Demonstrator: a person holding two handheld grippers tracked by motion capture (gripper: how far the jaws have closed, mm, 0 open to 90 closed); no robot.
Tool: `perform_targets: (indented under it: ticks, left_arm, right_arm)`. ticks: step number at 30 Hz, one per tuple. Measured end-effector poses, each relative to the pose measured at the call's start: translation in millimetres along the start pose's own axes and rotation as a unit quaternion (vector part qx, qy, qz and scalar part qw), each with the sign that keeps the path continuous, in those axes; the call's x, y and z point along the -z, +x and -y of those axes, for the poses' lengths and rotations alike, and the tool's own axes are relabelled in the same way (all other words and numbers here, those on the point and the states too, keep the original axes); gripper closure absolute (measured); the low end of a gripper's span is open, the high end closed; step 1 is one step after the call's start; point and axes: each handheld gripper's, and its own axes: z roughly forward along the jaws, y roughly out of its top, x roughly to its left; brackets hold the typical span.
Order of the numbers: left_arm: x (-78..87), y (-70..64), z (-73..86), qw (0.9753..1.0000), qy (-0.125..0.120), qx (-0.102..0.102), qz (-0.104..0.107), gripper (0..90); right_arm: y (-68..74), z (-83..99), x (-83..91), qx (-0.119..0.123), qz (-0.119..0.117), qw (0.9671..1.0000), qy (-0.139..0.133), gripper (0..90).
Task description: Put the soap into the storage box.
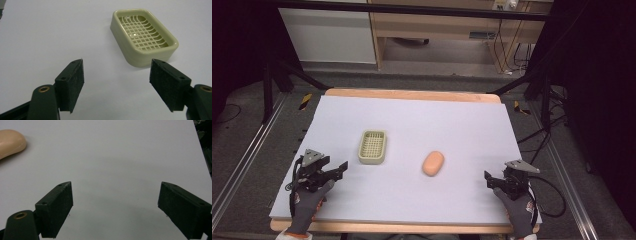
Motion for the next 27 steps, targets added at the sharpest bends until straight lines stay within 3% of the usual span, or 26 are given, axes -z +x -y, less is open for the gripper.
perform_targets:
  ticks: [27]
  left_arm:
    - [0.0, -24.5, -5.4, 0.9997, 0.0, -0.02, 0.016, 26.3]
  right_arm:
    - [4.0, 0.0, 1.2, 0.011, 0.011, 0.9999, -0.001, 12.9]
